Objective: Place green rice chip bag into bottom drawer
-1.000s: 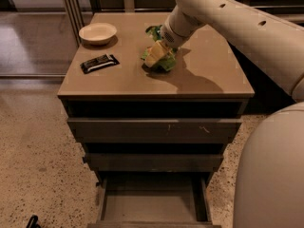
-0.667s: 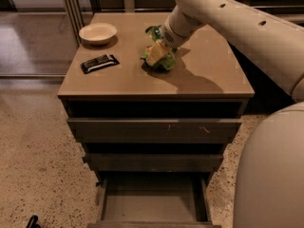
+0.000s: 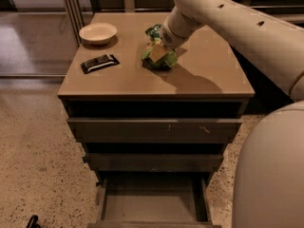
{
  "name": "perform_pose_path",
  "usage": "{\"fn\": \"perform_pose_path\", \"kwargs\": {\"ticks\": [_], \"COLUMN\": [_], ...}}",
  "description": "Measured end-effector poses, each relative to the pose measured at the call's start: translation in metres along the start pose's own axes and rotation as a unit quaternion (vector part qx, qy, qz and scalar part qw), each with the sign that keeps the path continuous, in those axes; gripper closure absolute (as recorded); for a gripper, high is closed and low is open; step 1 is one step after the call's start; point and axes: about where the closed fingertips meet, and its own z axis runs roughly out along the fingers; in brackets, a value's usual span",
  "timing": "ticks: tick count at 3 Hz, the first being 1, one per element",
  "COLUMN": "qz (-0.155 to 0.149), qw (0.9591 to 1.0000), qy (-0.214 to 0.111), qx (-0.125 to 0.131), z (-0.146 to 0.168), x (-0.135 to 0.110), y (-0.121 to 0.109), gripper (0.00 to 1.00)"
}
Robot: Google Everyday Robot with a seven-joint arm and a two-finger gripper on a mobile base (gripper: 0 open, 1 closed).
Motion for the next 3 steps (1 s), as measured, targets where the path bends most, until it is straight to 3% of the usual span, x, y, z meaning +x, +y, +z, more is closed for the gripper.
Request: {"fn": "perform_pose_path", "kwargs": {"ticks": [1, 2, 3], "qz": [0.0, -0.007, -0.022], "qw": [1.0, 0.9999, 0.9977], "qy": [0.0, -0.005, -0.06], "qx": [0.0, -0.005, -0.024], "z": [0.0, 0.001, -0.019], "x": [0.0, -0.001, -0.01], "y": [0.0, 0.001, 0.003], "gripper": [1.0, 1.0, 1.0]}}
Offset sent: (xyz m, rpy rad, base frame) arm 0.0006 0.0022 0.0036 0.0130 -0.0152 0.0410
